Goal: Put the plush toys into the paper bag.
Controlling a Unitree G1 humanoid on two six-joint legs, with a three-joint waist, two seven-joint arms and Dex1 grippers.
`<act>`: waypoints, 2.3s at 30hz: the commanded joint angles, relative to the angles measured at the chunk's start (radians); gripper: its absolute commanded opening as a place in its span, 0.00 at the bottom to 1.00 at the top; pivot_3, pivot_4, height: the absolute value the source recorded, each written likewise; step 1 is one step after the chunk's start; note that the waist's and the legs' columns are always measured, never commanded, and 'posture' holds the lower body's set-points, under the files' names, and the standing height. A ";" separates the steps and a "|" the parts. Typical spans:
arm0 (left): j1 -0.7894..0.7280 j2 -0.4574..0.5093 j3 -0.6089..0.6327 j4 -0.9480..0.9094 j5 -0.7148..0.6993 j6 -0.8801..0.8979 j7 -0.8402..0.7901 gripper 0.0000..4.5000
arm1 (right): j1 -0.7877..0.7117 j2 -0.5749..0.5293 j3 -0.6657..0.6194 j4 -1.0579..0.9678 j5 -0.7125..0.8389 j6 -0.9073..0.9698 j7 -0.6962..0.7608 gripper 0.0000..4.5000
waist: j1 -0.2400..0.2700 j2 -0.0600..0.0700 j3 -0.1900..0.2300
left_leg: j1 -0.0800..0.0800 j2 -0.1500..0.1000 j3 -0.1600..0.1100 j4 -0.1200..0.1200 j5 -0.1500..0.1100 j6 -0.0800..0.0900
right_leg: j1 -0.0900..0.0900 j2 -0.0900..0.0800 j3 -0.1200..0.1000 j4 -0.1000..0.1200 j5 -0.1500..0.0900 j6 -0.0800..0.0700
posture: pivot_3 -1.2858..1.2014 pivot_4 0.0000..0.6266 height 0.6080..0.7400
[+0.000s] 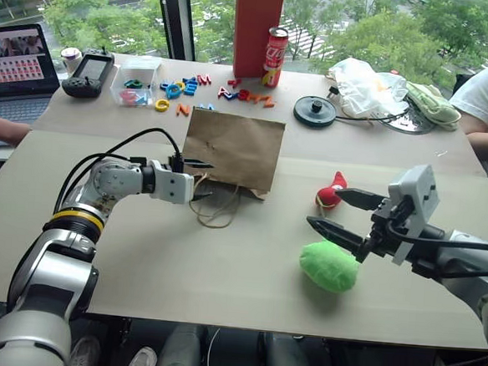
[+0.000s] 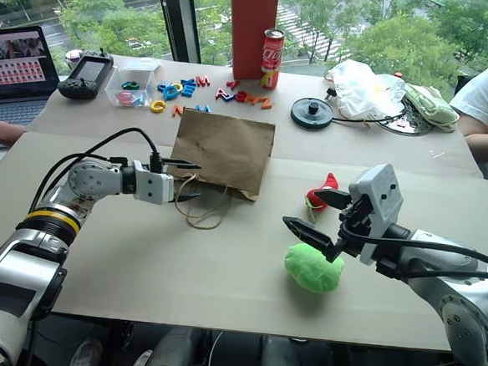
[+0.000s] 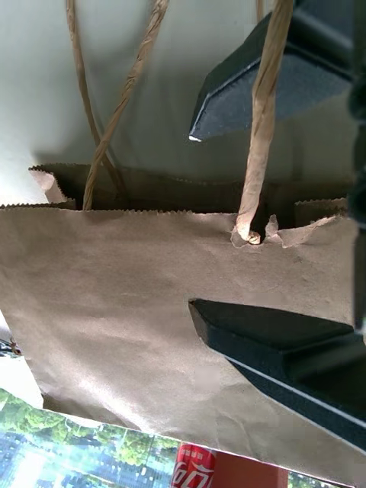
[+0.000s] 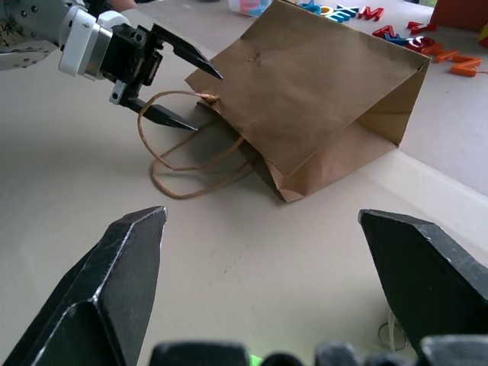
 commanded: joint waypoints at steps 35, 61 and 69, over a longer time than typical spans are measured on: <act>0.117 0.000 0.262 -0.719 -0.563 0.956 -0.170 0.00 | -0.377 0.413 0.445 0.204 -0.203 0.045 -0.333 0.54 | -0.018 0.000 0.000 | 0.000 0.002 -0.002 0.004 0.000 0.000 | 0.000 0.002 0.000 0.004 0.000 0.000 | 0.52 0.24 0.99; 0.055 -0.081 0.345 -0.796 -0.662 1.202 -0.025 0.00 | -0.400 0.602 0.659 0.611 -0.693 -0.039 -0.379 0.01 | -0.019 0.001 0.000 | 0.000 0.001 -0.002 0.003 0.000 0.000 | -0.001 0.002 0.000 0.006 0.000 0.000 | 0.52 0.24 0.99; 0.080 -0.077 0.335 -0.793 -0.645 1.196 -0.031 0.00 | -0.397 0.585 0.578 0.478 -0.667 -0.016 -0.332 0.01 | -0.018 0.001 0.000 | 0.000 0.001 -0.002 0.003 0.000 0.000 | -0.001 0.002 0.000 0.006 0.000 0.000 | 0.52 0.24 0.99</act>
